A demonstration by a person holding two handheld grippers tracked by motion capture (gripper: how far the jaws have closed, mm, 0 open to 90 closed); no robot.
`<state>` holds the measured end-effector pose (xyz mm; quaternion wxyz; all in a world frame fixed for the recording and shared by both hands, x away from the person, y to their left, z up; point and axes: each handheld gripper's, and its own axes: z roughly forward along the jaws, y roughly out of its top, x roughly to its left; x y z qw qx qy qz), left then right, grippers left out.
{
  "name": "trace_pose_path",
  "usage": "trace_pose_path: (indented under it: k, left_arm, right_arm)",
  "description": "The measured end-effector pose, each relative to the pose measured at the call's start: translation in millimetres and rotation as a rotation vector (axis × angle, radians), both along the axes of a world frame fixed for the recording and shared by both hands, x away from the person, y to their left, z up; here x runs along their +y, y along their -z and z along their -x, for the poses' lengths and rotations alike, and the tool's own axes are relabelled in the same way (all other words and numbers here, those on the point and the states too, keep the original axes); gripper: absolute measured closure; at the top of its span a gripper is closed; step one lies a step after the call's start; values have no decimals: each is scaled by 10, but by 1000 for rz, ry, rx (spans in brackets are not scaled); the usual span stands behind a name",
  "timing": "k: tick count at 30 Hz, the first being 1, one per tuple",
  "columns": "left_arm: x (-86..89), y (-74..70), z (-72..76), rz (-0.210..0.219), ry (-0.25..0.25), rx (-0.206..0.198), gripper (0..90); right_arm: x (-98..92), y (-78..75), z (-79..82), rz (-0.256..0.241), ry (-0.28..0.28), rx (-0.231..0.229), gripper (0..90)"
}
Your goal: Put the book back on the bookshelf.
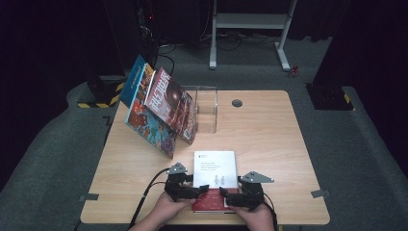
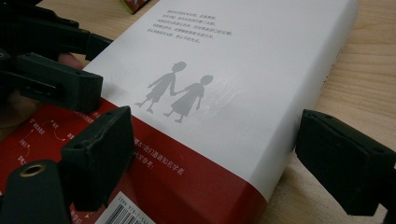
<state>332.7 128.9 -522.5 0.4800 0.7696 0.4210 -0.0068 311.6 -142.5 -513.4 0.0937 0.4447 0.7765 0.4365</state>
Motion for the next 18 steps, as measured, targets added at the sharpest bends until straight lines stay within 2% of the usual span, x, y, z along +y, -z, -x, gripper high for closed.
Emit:
trace_pose_path:
  k: [3, 9, 14, 16, 17, 18]
  left_arm:
    - [0, -1, 0, 1, 1, 3, 233]
    - [4, 4, 13, -5, 0, -20, 235]
    - [34, 3, 19, 27, -19, -17, 296]
    - [43, -3, 24, 10, -14, -41, 302]
    - [43, -3, 24, 10, -14, -41, 325]
    - [69, -21, 48, 15, -35, -72, 373]
  right_arm:
    - [2, -2, -6, 4, -2, -2, 115]
    - [12, -11, -7, 11, 2, 6, 113]
    - [18, -16, -3, 13, 7, 8, 115]
    - [20, -17, 0, 15, 8, 4, 118]
    - [20, -17, 0, 15, 8, 4, 118]
    - [25, -23, 7, 19, 16, 2, 117]
